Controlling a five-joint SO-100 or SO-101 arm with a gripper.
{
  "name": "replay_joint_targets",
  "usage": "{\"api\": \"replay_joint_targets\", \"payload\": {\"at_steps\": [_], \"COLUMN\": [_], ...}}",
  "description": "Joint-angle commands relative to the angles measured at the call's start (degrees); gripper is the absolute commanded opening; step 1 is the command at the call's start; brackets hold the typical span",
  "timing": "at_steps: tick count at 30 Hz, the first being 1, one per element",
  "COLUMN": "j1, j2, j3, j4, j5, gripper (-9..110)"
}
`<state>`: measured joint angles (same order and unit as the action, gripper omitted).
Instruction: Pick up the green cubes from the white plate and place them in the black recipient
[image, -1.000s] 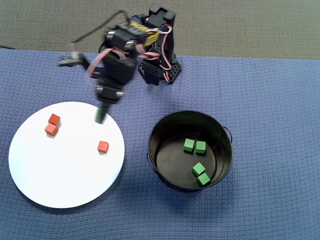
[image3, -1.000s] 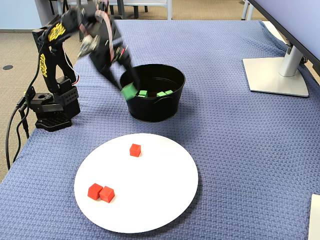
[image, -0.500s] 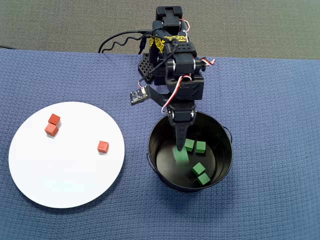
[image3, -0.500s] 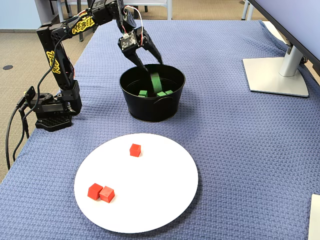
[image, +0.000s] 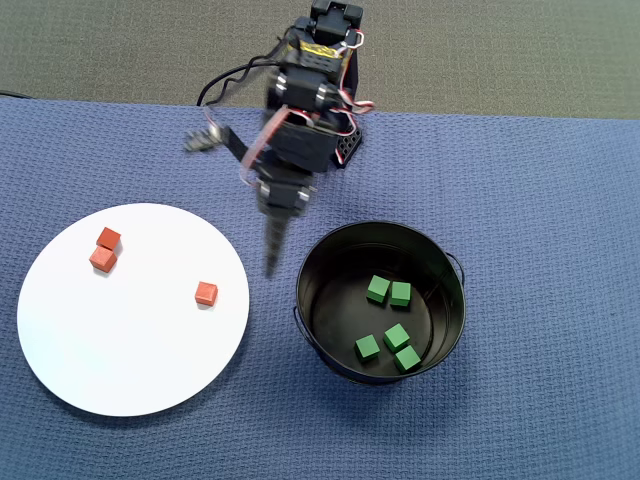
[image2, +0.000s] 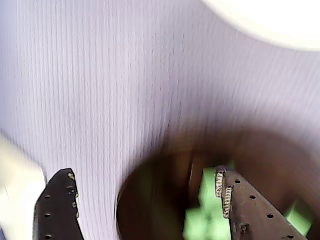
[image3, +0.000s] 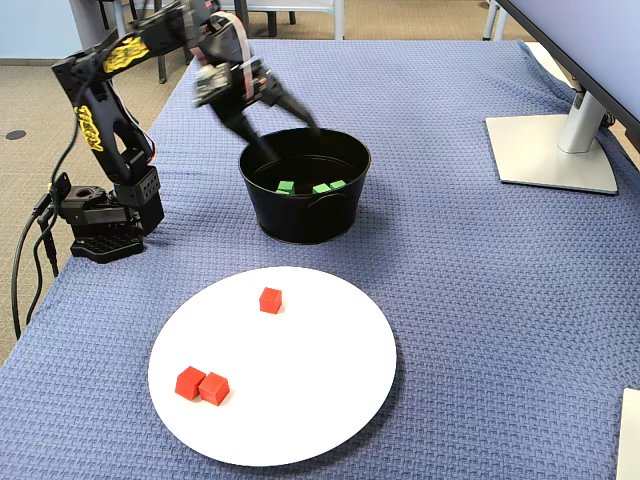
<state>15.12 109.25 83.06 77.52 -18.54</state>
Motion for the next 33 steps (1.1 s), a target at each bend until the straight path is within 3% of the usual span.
{"api": "replay_joint_targets", "payload": {"at_steps": [1,8,16,23,33], "j1": [8.26,10.81,2.20,-4.57,-9.84], "j2": [10.55,27.60,46.23,59.41,67.85], "j3": [7.12,31.20,55.90,69.87,75.76], "j4": [-5.10,-13.27,-18.54,-18.19,-11.07], "j5": [-3.60,-1.49,8.70,11.69,11.51], "gripper": [15,0,0,0,0]}}
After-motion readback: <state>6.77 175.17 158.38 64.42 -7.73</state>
